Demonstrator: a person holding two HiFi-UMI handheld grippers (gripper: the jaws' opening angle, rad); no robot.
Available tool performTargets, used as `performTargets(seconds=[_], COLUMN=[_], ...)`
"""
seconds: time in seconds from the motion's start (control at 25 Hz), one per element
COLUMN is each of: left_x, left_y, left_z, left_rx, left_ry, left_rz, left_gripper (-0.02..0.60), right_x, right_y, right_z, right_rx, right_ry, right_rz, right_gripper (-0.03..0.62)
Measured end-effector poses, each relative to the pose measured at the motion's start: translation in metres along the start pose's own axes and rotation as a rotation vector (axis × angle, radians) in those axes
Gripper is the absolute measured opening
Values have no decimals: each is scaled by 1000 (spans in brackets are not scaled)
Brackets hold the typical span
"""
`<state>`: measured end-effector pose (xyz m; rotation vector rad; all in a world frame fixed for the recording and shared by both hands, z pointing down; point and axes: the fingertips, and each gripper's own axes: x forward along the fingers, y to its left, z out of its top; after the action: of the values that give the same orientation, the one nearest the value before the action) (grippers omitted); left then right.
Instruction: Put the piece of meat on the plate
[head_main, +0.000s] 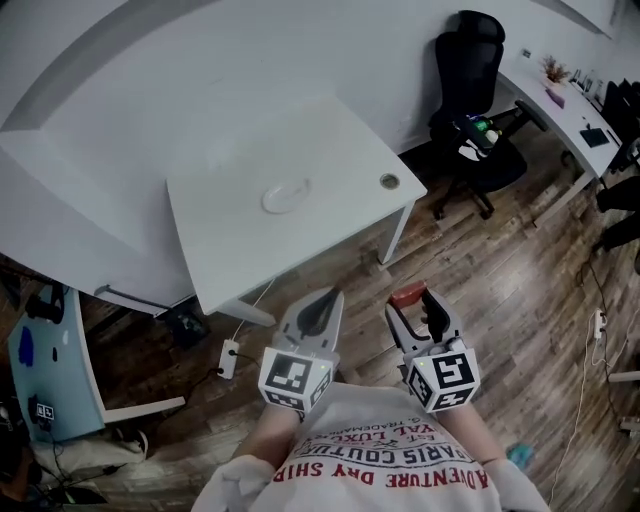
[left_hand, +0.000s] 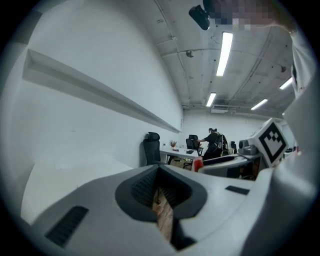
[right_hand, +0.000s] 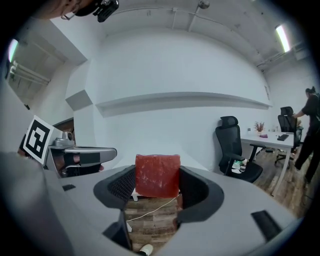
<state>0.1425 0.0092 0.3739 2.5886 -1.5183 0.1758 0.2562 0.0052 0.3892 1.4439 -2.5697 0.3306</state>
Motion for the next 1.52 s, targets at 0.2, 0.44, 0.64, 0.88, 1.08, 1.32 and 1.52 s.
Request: performTargets(seconds=[0.2,0.44,0.64,0.88,1.08,1.32,1.52], left_x=[45,90,106,108,112,126,144], left_y=[66,156,225,273,305,339,365], left_z=[10,29,30,19,4,2,-5], left_rx=[37,62,24,-40,-91,-124,-174], left_ry=[22,7,15,34,65,71,96], left_rz=[-47,-72,-30,47,134,271,377], left_gripper=[6,6,6,6,6,6,6], right_x=[75,172,230,279,322,375,419], right_y=[-4,0,5,16,24,37,42], right_z=[20,45,58,56,50,47,37], right_rx=[6,19,23,14,5,-44,-100], right_ry=[21,26,44,112,166,234,334], right_rz=[-54,-78,-82,-11,75,245,392], right_gripper=[275,275,275,275,275,275,275])
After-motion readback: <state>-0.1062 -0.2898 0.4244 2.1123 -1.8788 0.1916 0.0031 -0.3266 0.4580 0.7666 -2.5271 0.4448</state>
